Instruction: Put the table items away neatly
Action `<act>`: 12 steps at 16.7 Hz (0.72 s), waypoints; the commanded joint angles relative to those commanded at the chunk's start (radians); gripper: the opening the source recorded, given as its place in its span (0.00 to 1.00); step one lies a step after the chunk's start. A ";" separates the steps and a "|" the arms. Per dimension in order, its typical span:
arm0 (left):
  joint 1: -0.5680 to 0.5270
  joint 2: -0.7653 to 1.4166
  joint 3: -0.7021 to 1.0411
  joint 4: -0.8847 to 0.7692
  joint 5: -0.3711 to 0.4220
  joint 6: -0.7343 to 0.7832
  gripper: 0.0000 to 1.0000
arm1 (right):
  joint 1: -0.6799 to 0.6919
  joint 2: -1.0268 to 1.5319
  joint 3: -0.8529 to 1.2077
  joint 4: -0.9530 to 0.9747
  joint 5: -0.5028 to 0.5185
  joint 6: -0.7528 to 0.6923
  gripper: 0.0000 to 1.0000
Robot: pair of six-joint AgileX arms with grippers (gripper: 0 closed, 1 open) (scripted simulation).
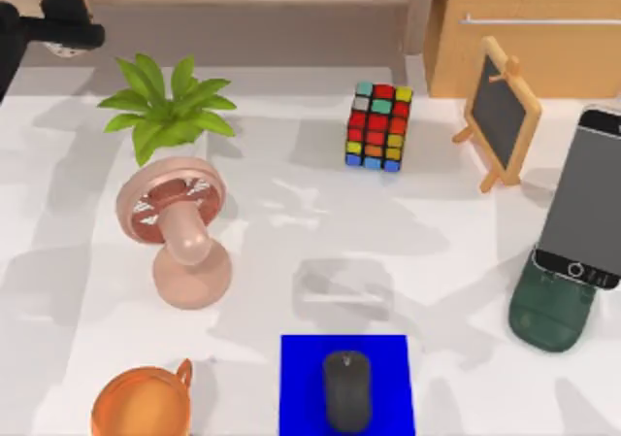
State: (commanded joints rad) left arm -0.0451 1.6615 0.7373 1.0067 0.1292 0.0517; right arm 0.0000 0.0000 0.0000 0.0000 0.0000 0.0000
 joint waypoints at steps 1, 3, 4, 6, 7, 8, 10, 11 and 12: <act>-0.036 0.008 0.059 -0.040 -0.023 -0.003 0.00 | 0.000 0.000 0.000 0.000 0.000 0.000 1.00; -0.106 0.036 0.178 -0.131 -0.073 -0.011 0.00 | 0.000 0.000 0.000 0.000 0.000 0.000 1.00; -0.139 0.056 0.238 -0.181 -0.099 -0.016 0.00 | 0.000 0.000 0.000 0.000 0.000 0.000 1.00; -0.199 0.105 0.358 -0.284 -0.154 -0.027 0.00 | 0.000 0.000 0.000 0.000 0.000 0.000 1.00; -0.226 0.132 0.416 -0.338 -0.182 -0.034 0.00 | 0.000 0.000 0.000 0.000 0.000 0.000 1.00; -0.249 0.159 0.474 -0.391 -0.210 -0.040 0.00 | 0.000 0.000 0.000 0.000 0.000 0.000 1.00; -0.285 0.214 0.584 -0.496 -0.267 -0.055 0.00 | 0.000 0.000 0.000 0.000 0.000 0.000 1.00; -0.297 0.241 0.635 -0.546 -0.296 -0.063 0.00 | 0.000 0.000 0.000 0.000 0.000 0.000 1.00; -0.306 0.265 0.683 -0.595 -0.325 -0.071 0.00 | 0.000 0.000 0.000 0.000 0.000 0.000 1.00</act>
State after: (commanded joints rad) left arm -0.3514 1.9268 1.4204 0.4119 -0.1956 -0.0197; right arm 0.0000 0.0000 0.0000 0.0000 0.0000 0.0000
